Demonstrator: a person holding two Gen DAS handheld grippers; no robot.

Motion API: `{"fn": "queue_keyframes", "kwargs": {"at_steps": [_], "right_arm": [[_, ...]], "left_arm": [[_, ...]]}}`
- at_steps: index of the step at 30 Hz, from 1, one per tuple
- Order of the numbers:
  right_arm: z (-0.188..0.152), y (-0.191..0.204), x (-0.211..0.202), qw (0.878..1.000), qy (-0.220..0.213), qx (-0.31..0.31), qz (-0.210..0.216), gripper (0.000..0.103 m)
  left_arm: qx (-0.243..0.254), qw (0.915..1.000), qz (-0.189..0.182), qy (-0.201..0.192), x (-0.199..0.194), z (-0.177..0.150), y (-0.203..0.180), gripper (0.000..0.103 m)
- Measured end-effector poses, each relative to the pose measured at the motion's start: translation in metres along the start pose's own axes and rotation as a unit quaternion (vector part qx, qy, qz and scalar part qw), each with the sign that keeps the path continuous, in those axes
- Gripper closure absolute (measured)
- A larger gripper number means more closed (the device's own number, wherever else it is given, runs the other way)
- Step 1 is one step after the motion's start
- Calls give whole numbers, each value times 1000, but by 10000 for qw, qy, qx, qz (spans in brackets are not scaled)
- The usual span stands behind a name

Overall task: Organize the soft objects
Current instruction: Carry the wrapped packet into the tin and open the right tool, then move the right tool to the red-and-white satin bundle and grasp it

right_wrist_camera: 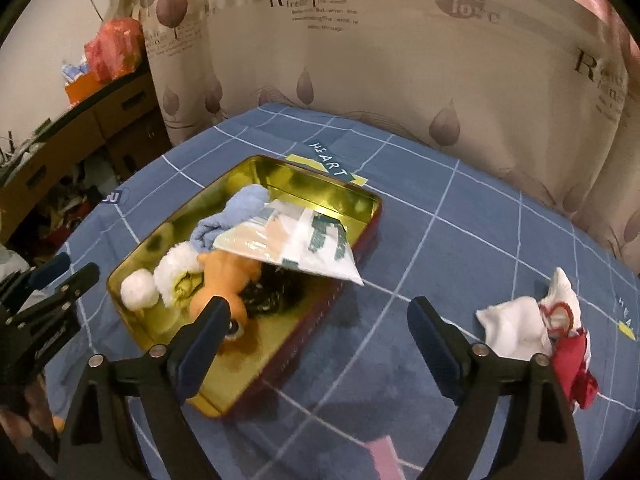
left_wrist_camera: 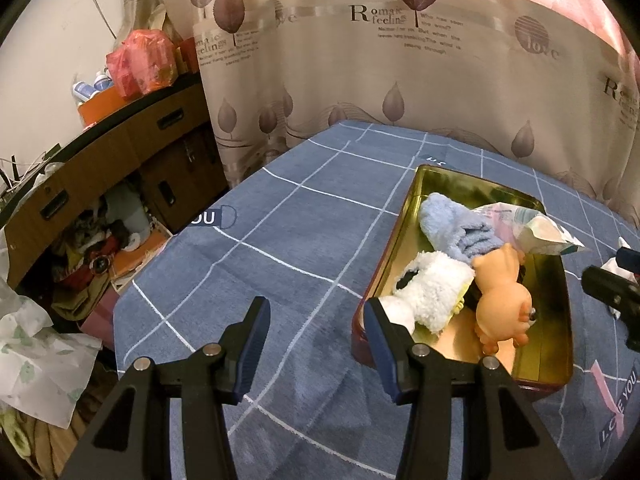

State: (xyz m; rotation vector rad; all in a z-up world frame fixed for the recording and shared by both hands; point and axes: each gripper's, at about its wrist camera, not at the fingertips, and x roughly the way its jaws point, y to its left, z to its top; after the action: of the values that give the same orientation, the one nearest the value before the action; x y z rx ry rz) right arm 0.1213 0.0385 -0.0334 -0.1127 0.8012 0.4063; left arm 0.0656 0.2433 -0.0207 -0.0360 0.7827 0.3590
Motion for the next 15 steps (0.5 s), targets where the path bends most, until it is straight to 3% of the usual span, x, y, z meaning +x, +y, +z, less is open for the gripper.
{"fn": "queue_keyframes", "kwargs": {"at_steps": [9,15], "right_arm": [[-3,0,-5,9996,-126,181,153,13],[-14,-34,-23,9982,-331,359,-355,13]], "left_arm": [[109,9999,88,-93,-4,-2,-4,53],[116,9999,38,-59,-2,-1,-3,53]]}}
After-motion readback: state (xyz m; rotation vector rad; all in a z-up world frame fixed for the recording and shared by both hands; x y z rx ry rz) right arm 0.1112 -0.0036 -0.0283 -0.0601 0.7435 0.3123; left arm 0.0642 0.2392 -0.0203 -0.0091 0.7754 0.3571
